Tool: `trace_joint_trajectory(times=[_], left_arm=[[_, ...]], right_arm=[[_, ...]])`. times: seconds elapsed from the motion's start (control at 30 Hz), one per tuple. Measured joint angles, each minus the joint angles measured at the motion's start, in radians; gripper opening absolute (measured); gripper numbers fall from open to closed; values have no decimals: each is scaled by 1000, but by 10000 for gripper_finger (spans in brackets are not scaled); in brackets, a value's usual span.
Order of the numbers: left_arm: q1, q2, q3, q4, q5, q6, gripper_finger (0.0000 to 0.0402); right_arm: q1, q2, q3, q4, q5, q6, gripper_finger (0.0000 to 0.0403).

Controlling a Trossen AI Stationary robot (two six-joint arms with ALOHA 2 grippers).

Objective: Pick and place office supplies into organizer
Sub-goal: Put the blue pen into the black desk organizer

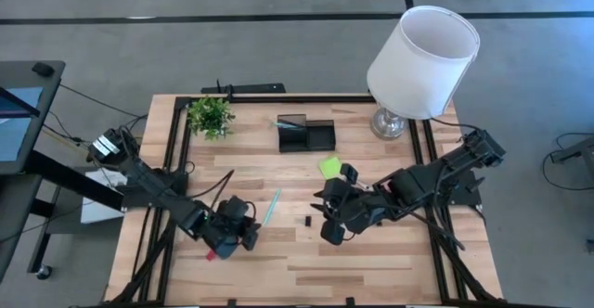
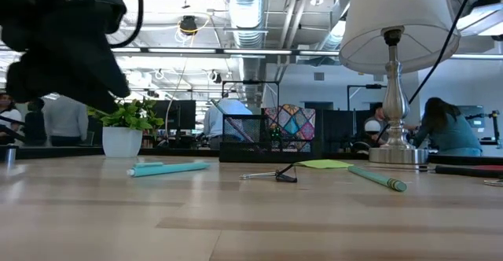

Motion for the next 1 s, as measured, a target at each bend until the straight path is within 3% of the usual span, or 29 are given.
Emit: trace_joint_trajectory(times=[0.23, 0.43, 0.6, 0.8, 1.0], left_arm=[[20, 49, 2, -5, 0, -31, 188], [17, 180, 31, -8, 71, -8, 181], [16, 269, 90, -20, 59, 56, 169], [16, 304, 143, -128, 36, -15, 163], [19, 312, 141, -124, 2, -23, 162]], right_arm=[[-29, 0, 0, 16, 0, 14, 116], [-43, 0, 0, 25, 0, 20, 116], [-44, 0, 0, 35, 1, 21, 116], [-49, 0, 0, 48, 2, 50, 116], [-49, 0, 0, 48, 2, 58, 116]])
